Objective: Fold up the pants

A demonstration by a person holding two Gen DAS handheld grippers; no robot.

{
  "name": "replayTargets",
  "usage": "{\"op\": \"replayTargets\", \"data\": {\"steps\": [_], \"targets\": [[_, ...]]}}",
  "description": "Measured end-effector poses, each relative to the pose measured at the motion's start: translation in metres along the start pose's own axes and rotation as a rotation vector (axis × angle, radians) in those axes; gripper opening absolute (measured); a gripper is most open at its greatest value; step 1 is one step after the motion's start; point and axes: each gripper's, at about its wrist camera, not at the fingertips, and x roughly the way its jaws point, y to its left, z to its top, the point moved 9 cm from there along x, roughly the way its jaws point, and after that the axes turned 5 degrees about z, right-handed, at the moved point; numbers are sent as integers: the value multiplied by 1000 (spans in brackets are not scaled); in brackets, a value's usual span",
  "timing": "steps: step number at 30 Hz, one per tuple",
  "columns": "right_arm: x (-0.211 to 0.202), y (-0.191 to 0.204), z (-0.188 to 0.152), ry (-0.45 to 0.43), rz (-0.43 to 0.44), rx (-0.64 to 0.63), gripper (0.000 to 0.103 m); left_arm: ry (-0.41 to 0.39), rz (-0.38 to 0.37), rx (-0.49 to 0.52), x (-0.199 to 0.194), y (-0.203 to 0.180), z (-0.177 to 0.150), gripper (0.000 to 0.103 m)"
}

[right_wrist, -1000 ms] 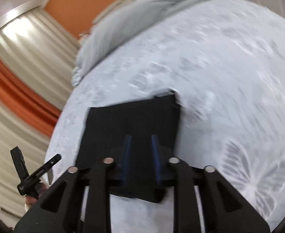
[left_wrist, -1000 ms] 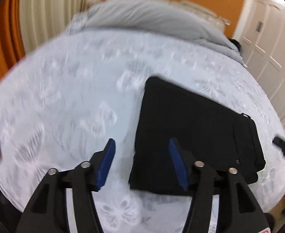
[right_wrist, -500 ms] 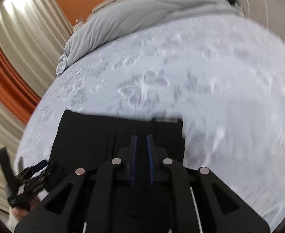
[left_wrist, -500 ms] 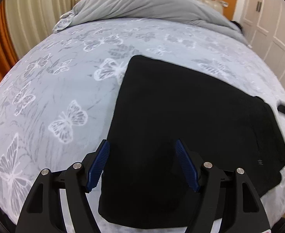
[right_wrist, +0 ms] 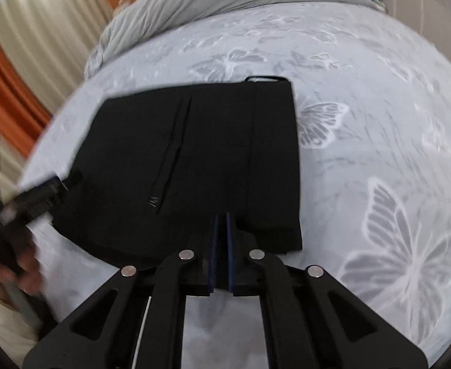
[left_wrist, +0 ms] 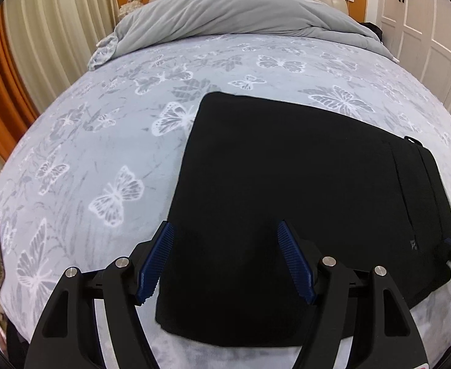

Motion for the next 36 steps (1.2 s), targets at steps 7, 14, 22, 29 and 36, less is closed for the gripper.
{"op": "replayTargets", "data": {"steps": [7,14,22,29,36], "targets": [[10,-14,-21,56,-53,30,6,-22,11,-4,-14,4,-1,68],[-26,-2,-20,-33,-61,8,10,-58,20,23,-29,4,-6,68],[-6,-11,-45,65,123,172,12,93,-228,-254,-23,34,-29,72],[14,-21,-37,98,201,294,19,36,-299,-280,-37,35,-23,77],[-15,-27,-31,-1,215,342,71,-34,-435,-31,-69,-34,-24,86]]}}
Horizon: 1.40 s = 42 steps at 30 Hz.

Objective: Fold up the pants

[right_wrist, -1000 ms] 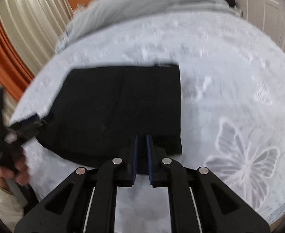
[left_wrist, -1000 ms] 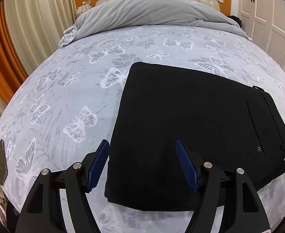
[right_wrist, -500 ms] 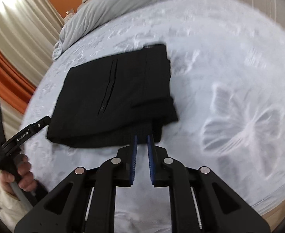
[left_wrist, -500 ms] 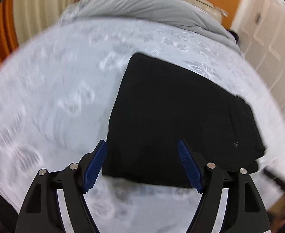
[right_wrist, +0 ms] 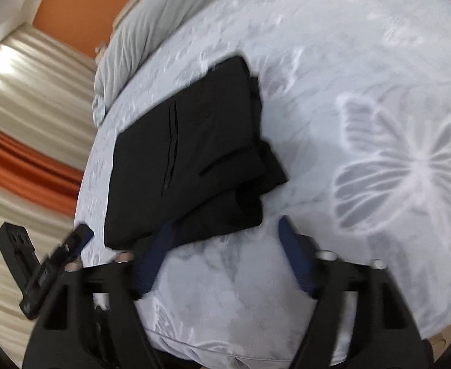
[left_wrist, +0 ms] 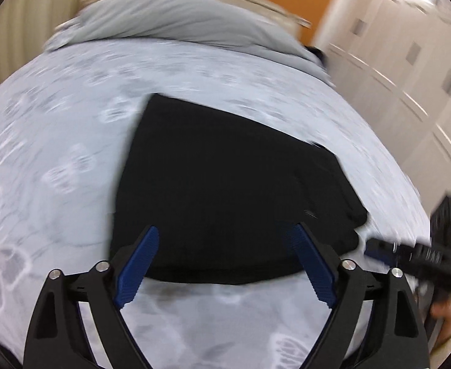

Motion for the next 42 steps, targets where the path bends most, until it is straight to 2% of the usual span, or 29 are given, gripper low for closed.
{"op": "replayTargets", "data": {"steps": [4,7,9,10,12,13,15,16,18,20,21,24,26,27,28,29,30,31,32,34,38,40,42], "targets": [[11,6,13,14,-17,-38,66,1,-1,92,10,-27,-3,86],[22,12,36,-15,-52,-89,64,11,4,81,17,-29,-3,86],[43,1,44,29,-125,-93,62,10,15,70,19,-22,-1,86],[50,-2,45,49,-145,-86,49,11,23,68,20,-20,0,86],[52,7,50,59,-183,-118,38,19,21,70,21,-18,-1,86],[48,23,54,51,-163,-159,30,25,14,72,21,-17,-2,86],[38,60,63,39,-104,-226,23,37,-46,94,21,-28,-5,86],[35,77,67,42,-72,-254,11,40,-72,111,20,-35,-7,86],[35,102,72,72,-64,-298,10,19,-113,180,20,-57,-7,86],[40,112,74,104,-55,-319,10,-27,-89,245,23,-72,-5,86],[46,114,73,136,-17,-297,10,-39,-69,263,28,-76,-4,86],[62,121,65,195,30,-282,10,-8,-60,270,45,-85,-6,86],[67,127,57,240,65,-298,11,-48,-48,266,50,-89,3,86],[66,131,55,245,81,-307,11,-82,-37,260,51,-89,9,77],[62,131,57,231,77,-308,16,-91,-33,256,56,-86,15,64],[51,122,62,195,44,-303,20,-77,-29,252,65,-83,20,23],[41,113,65,173,30,-289,21,-38,-56,241,75,-80,23,4],[30,102,67,143,17,-270,25,-7,-97,177,83,-70,28,4],[18,88,67,114,5,-249,36,-11,-105,127,83,-62,32,4],[-1,53,55,93,-45,-210,51,-54,-120,57,71,-49,47,4],[21,-4,4,211,-91,-85,52,-113,-108,76,55,-46,61,3],[35,-10,-5,221,-72,-52,52,-112,-102,69,55,-44,61,3],[45,-6,-5,215,-44,-48,35,-102,-106,52,56,-38,58,3]]}}
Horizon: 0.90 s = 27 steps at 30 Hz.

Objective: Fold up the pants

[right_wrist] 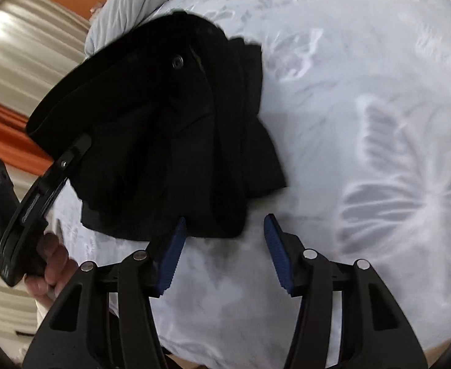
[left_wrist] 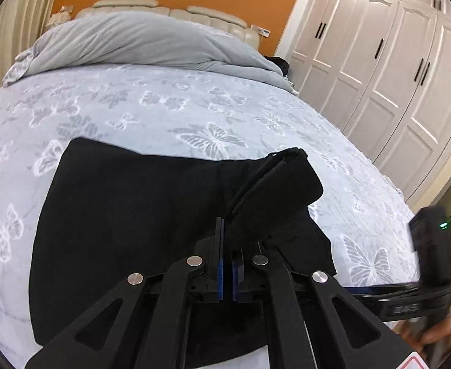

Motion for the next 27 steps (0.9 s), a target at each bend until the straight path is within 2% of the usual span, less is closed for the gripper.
{"op": "replayTargets", "data": {"steps": [2,4,6,7,8,9,10,11,13,14,15,16,17,18,19,20,22,24,25,27], "targets": [[-5,24,7,-6,-25,-78,9,0,-1,-6,-6,4,-3,3],[-21,60,16,-26,22,-148,7,-3,-32,-9,-16,4,-5,3],[-37,93,32,-62,39,-220,7,-11,-129,5,-33,-6,-6,3],[-41,102,39,-68,39,-238,7,-24,-152,33,-40,-14,-7,5],[-41,109,45,-64,40,-250,7,-37,-154,58,-44,-20,-8,21],[-37,115,51,-50,32,-262,7,-55,-146,99,-46,-28,-11,57],[-33,117,55,-39,20,-268,7,-80,-108,138,-47,-34,-13,73],[-28,119,57,-25,23,-268,7,-104,-86,160,-47,-40,-15,81],[-20,127,59,7,67,-259,7,-135,-66,206,-44,-50,-15,81],[-18,134,58,20,87,-265,8,-124,-49,217,-37,-53,-15,80],[-16,137,58,28,94,-274,8,-97,-31,222,-25,-53,-17,70],[-18,136,59,22,90,-277,10,-61,-12,229,-12,-51,-20,56],[-22,130,62,2,64,-265,17,-33,12,231,-2,-48,-22,23],[-31,120,63,-12,50,-255,20,-7,26,222,7,-44,-23,9],[-39,112,60,-39,47,-247,24,8,13,192,12,-40,-22,9],[-51,96,59,-86,36,-233,46,11,-12,140,11,-34,-18,8],[-60,63,65,-160,-63,-207,71,-47,-13,76,-4,-21,-1,7],[-54,20,60,-151,-191,-180,73,-104,-8,18,-26,-5,15,7],[-47,0,57,-129,-216,-149,73,-141,-8,-42,-42,13,27,7],[-31,-16,55,-105,-179,-99,72,-190,12,-126,-70,46,40,7]]}}
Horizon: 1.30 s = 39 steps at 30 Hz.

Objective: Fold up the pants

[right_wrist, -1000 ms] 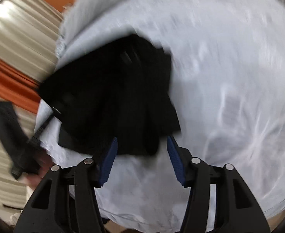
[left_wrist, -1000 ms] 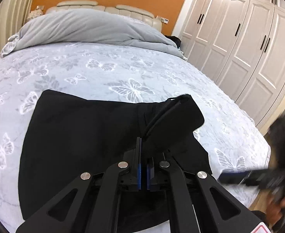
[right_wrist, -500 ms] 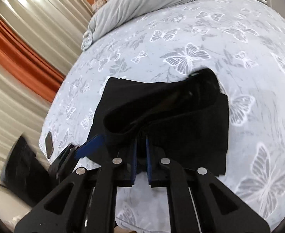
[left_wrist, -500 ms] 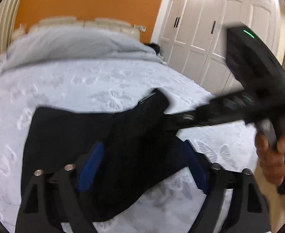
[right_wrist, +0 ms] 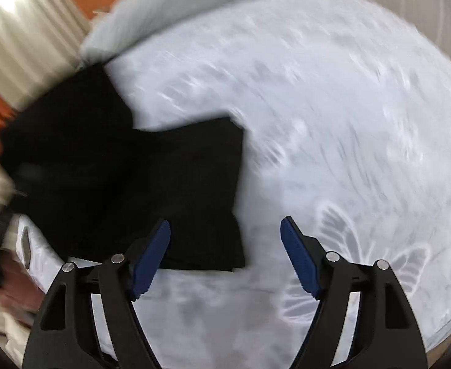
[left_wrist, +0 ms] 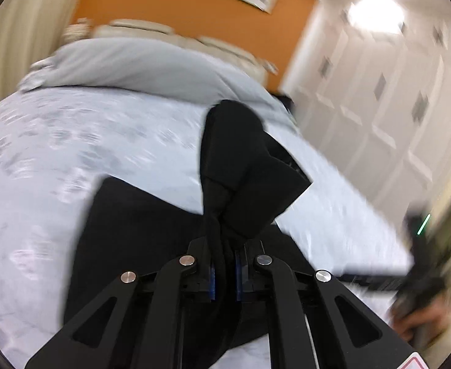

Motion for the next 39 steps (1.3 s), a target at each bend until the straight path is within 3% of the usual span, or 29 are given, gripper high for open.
{"op": "replayTargets", "data": {"steps": [3,4,5,6,10,12,14,17,19,21,22,25,28,29,30,32,35,37,39], "targets": [[31,2,2,19,54,22,68,-50,81,-57,-32,46,22,7],[41,10,3,29,61,-11,52,-54,106,-67,-40,61,26,7],[49,19,4,46,60,-49,20,-62,149,-76,-53,78,30,7],[49,25,8,59,61,-61,7,-68,185,-77,-60,89,33,7],[-26,67,40,-106,129,-167,5,-85,303,-65,-90,126,40,7],[-53,63,43,-141,105,-196,3,-86,333,-64,-98,132,42,7],[-44,30,34,-96,38,-179,3,-87,356,-70,-100,137,39,7],[15,-27,4,78,-29,-98,5,-68,333,-85,-89,133,29,7],[15,-37,0,17,54,-36,12,-65,325,-84,-85,126,26,7],[-6,-43,3,-20,64,20,42,-72,318,-72,-82,110,31,7],[-23,-47,7,-84,54,34,67,-79,312,-60,-83,99,37,7],[-59,-48,10,-184,80,50,69,-109,233,15,-83,42,57,7],[-84,-52,7,-227,120,90,69,-103,125,144,-72,-47,48,11],[-85,-47,8,-233,124,94,70,-65,74,186,-62,-79,33,22],[-87,-51,7,-240,123,96,71,-13,28,217,-49,-107,13,47],[-90,-58,-1,-226,123,107,72,95,-47,294,-14,-156,-44,75],[-85,-54,-7,-198,157,126,72,136,62,423,14,-174,-99,74],[-81,-48,-11,-178,173,100,72,154,3,378,6,-173,-110,74],[-68,-37,-7,-145,178,62,72,137,20,330,-8,-156,-105,79]]}}
